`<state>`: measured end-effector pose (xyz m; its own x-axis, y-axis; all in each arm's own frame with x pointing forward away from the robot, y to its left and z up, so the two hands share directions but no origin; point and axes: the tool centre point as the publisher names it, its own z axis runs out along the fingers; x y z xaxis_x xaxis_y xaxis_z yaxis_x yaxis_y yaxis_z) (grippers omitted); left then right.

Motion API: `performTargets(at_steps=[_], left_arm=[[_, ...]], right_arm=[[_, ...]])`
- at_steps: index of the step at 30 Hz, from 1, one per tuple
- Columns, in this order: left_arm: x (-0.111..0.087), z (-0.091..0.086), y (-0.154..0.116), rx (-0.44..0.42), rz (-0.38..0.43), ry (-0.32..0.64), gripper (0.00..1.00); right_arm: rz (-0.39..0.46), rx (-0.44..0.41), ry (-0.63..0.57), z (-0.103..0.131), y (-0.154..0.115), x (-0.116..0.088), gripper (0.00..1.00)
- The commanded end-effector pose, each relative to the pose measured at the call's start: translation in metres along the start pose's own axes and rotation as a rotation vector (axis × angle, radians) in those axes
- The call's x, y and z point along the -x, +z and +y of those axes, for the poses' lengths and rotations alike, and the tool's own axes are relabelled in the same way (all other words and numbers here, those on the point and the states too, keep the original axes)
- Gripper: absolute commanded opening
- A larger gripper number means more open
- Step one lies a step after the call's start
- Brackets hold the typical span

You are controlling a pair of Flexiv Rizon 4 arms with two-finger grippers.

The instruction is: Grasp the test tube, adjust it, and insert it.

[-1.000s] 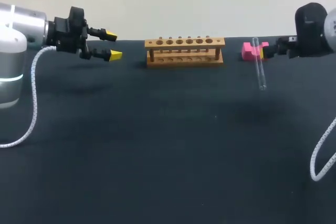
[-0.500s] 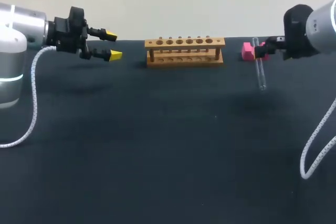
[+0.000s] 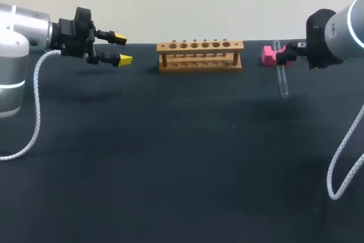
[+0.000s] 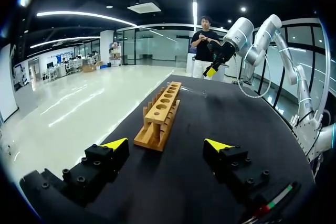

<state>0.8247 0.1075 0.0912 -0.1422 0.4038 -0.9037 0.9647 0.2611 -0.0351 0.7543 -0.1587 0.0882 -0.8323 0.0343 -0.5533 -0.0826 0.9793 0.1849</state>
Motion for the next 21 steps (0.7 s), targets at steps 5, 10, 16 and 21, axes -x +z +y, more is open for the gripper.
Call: performTargets(at_steps=[5, 10, 16, 21], left_arm=[[-0.001, -0.001, 0.000, 0.003, -0.004, 0.003, 1.00], [-0.001, -0.001, 0.000, 0.003, -0.004, 0.003, 1.00], [-0.001, -0.001, 0.000, 0.003, -0.004, 0.003, 1.00], [-0.001, -0.001, 0.000, 0.003, -0.004, 0.003, 1.00]], right_arm=[[-0.716, -0.020, -0.067, 0.005, 0.002, 0.002, 1.00], [-0.737, -0.013, -0.110, 0.009, -0.003, 0.006, 1.00], [-0.744, 0.000, -0.172, 0.014, -0.005, 0.007, 1.00], [-0.739, -0.007, -0.267, 0.020, -0.001, 0.006, 1.00]])
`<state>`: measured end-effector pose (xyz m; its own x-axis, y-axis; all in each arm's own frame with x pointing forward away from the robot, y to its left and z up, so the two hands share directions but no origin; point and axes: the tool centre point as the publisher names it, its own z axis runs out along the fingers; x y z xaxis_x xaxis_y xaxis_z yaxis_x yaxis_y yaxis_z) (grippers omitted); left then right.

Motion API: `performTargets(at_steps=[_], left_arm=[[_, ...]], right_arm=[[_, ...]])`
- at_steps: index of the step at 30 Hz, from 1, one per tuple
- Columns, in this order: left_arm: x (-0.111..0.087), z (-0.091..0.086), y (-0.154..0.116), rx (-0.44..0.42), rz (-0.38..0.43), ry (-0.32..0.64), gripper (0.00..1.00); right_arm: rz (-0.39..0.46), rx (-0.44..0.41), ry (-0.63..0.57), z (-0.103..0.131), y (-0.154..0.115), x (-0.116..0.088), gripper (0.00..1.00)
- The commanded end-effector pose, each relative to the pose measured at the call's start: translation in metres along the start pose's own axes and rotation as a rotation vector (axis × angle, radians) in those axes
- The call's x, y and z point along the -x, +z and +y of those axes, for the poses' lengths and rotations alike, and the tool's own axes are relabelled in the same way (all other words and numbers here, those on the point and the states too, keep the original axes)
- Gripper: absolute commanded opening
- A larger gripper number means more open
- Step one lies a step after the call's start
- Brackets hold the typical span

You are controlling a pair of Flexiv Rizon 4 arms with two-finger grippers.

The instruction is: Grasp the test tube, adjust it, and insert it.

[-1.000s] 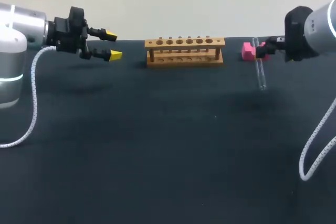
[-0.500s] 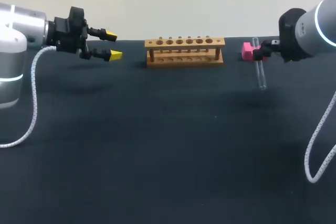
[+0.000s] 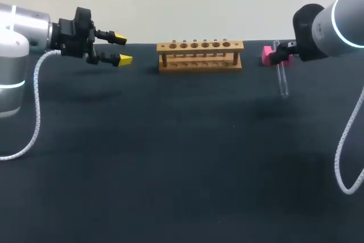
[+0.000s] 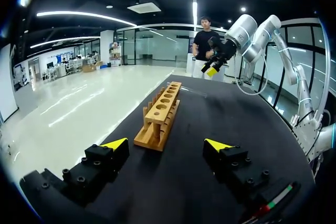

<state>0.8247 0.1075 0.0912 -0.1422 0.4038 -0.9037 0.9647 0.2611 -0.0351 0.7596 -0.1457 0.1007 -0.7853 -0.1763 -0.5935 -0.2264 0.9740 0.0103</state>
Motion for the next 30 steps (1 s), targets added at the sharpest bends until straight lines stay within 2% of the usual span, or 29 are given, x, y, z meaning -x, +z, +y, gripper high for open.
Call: performTargets(at_steps=[1, 5, 12, 19, 24, 30], left_arm=[[-0.001, -0.001, 0.000, 0.003, -0.004, 0.003, 1.00], [-0.001, -0.001, 0.000, 0.003, -0.004, 0.003, 1.00], [-0.001, -0.001, 0.000, 0.003, -0.004, 0.003, 1.00], [-0.001, -0.001, 0.000, 0.003, -0.004, 0.003, 1.00], [-0.001, -0.001, 0.000, 0.003, -0.004, 0.003, 1.00], [-0.001, -0.001, 0.000, 0.003, -0.004, 0.003, 1.00]], right_arm=[[-0.715, -0.033, -0.058, 0.008, 0.005, -0.003, 1.00], [-0.716, -0.047, -0.142, 0.010, 0.010, -0.004, 1.00], [-0.727, -0.082, -0.215, 0.009, 0.010, -0.005, 1.00], [-0.794, -0.069, -0.109, 0.003, 0.000, -0.003, 1.00], [-0.809, -0.128, -0.121, 0.004, 0.002, -0.002, 1.00], [-0.841, -0.110, -0.084, 0.005, 0.007, -0.002, 1.00]])
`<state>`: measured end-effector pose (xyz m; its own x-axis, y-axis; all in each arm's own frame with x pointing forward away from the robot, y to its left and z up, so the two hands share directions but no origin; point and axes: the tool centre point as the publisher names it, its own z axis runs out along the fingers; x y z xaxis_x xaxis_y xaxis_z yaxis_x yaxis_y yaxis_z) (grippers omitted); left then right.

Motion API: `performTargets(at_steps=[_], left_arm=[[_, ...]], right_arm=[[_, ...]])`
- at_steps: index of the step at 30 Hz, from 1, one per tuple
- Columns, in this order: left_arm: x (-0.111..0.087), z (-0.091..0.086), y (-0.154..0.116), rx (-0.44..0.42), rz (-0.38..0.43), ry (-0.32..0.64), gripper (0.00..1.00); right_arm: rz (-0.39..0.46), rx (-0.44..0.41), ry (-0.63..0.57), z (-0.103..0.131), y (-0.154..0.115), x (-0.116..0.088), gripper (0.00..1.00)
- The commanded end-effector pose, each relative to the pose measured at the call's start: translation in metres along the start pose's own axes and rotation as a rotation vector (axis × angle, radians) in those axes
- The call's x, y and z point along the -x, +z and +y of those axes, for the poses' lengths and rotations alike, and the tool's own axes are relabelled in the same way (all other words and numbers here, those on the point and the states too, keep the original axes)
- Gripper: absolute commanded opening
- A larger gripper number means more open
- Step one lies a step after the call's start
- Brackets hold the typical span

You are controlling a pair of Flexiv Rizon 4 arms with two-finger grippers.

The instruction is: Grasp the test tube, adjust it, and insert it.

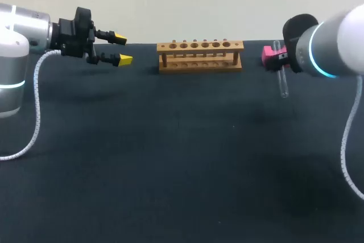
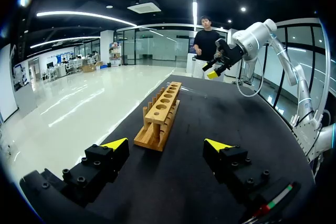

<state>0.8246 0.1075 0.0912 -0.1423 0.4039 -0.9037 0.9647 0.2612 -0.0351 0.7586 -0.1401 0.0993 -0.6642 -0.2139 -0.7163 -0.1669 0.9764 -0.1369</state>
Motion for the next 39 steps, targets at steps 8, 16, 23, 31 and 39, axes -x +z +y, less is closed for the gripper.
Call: performTargets(at_steps=[8, 16, 23, 31, 39], left_arm=[[-0.001, -0.001, 0.000, 0.003, -0.004, 0.003, 1.00], [-0.001, -0.001, 0.000, 0.003, -0.004, 0.003, 1.00], [-0.001, -0.001, 0.000, 0.003, -0.004, 0.003, 1.00], [-0.001, -0.001, 0.000, 0.003, -0.004, 0.003, 1.00], [-0.001, -0.001, 0.000, 0.003, -0.004, 0.003, 1.00]], right_arm=[[-0.706, 0.040, 0.060, -0.004, 0.011, 0.000, 1.00], [-0.673, 0.066, 0.074, -0.006, 0.014, -0.002, 1.00], [-0.673, 0.066, 0.074, -0.006, 0.014, -0.002, 1.00], [-0.673, 0.066, 0.074, -0.006, 0.014, -0.002, 1.00], [-0.644, 0.063, 0.049, -0.002, 0.040, -0.004, 1.00]])
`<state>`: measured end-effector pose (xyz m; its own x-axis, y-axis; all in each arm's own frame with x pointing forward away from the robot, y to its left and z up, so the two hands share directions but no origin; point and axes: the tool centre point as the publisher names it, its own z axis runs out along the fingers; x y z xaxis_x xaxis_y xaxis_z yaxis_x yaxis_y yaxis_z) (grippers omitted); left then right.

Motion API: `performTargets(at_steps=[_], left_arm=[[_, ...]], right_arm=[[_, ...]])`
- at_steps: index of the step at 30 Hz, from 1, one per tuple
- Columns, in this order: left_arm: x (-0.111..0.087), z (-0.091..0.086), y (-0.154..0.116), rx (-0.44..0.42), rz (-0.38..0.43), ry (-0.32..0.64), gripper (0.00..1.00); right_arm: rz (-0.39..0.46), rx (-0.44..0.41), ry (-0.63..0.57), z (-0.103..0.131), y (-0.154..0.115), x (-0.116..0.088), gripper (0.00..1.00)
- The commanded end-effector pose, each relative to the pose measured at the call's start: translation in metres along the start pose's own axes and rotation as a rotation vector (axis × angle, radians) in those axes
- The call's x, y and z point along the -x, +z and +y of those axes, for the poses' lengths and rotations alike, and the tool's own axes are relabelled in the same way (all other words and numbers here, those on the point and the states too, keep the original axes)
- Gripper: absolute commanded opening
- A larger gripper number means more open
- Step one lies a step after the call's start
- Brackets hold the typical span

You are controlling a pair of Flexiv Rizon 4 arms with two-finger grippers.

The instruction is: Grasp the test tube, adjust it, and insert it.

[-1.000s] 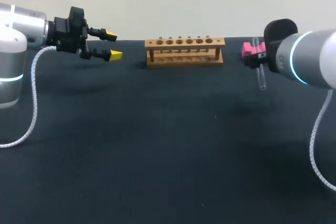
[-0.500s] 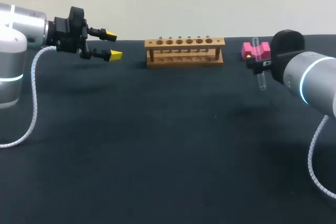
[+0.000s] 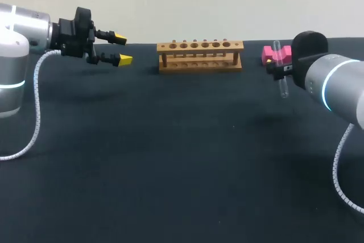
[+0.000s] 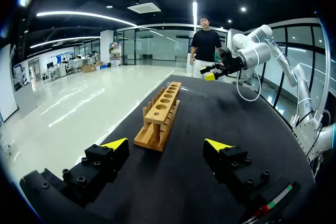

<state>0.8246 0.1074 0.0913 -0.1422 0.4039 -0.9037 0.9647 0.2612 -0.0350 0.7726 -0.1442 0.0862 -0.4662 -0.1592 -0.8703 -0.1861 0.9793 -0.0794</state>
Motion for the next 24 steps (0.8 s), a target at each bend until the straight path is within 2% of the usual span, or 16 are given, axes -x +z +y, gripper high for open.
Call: performTargets(at_steps=[1, 3, 8, 15, 24], left_arm=[[-0.001, -0.001, 0.000, 0.003, -0.004, 0.003, 1.00], [-0.001, -0.001, 0.000, 0.003, -0.004, 0.003, 1.00], [-0.001, -0.001, 0.000, 0.003, -0.004, 0.003, 1.00], [-0.001, -0.001, 0.000, 0.003, -0.004, 0.003, 1.00], [-0.001, -0.001, 0.000, 0.003, -0.004, 0.003, 1.00]], right_arm=[[-0.383, 0.030, 0.013, 0.002, 0.024, -0.010, 1.00], [-0.371, 0.022, 0.010, 0.002, 0.031, -0.012, 1.00], [-0.407, 0.003, 0.042, 0.000, 0.041, -0.012, 1.00], [-0.419, 0.017, 0.112, -0.003, 0.048, -0.015, 1.00], [-0.411, 0.020, 0.144, -0.008, 0.057, -0.030, 1.00]])
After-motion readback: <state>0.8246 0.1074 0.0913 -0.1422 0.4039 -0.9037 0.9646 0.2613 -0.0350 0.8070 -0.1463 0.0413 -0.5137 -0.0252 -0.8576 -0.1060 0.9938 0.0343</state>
